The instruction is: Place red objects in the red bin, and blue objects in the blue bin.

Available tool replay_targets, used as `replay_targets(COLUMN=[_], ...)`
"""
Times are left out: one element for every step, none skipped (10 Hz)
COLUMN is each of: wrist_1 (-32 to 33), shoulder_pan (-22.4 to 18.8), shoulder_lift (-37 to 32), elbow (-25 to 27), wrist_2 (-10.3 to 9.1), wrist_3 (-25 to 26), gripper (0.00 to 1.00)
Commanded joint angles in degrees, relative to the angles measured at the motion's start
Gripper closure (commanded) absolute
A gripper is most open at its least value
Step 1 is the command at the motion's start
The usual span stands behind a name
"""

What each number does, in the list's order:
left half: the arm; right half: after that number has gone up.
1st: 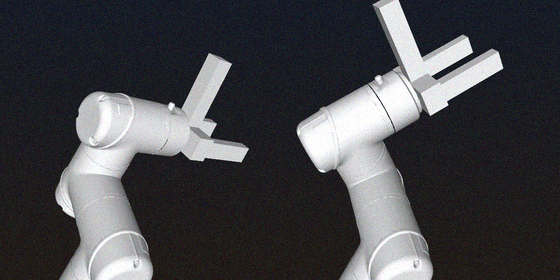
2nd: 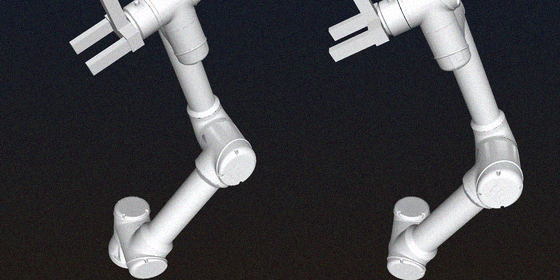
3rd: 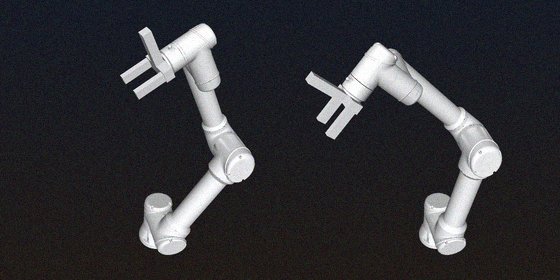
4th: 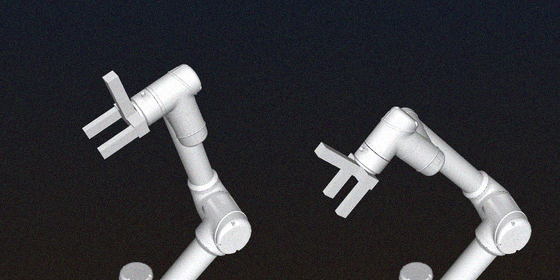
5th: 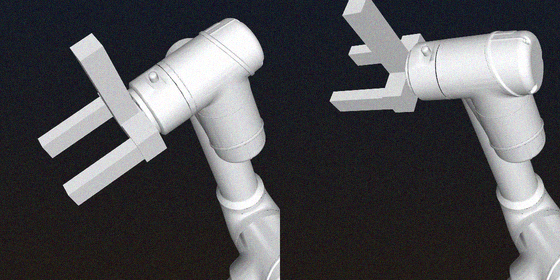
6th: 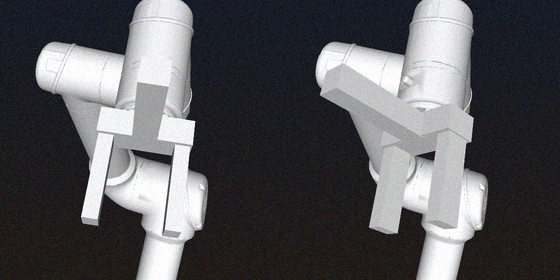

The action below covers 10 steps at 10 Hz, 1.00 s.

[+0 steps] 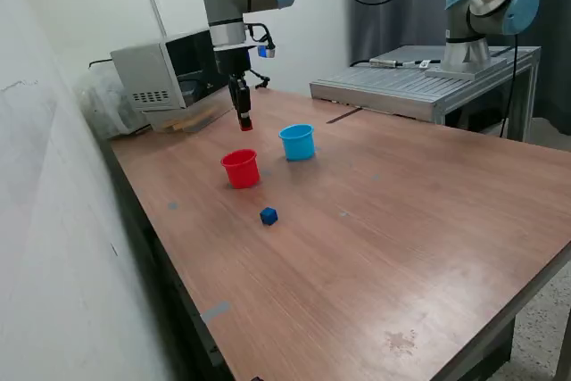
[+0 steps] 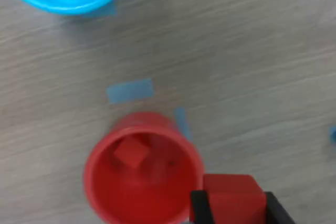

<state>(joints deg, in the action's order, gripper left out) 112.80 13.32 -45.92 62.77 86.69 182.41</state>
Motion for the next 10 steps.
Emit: replay_targets(wrist_1=[2.9,4.0,4.5,6.0,6.1,6.1,6.1,6.1,6.1,6.0], shoulder_pan=[1.5,1.7,1.9,2.0,2.3,2.3,2.4,2.7,2.7,2.7], shoulder_lift=[0.8,1.7,2.4,2.8,3.2,3.5,3.6,3.6,3.6,3.6], elbow=[0.5,0.5,0.6,0.6,0.6,0.6,0.6,0.3,0.4,0.5], wrist_2=[-0.2,-0.2,-0.2,-0.2,-0.2,-0.12,-0.03,-0.12,-0.12,-0.12], wrist_3=[-0.1,-0.1,-0.1,-0.1,-1.2,-1.4,-1.4,-1.4,-1.5,-1.7], gripper=[1.0,1.0,1.0,1.0,1.0,0.0,0.0,0.0,0.0,0.0])
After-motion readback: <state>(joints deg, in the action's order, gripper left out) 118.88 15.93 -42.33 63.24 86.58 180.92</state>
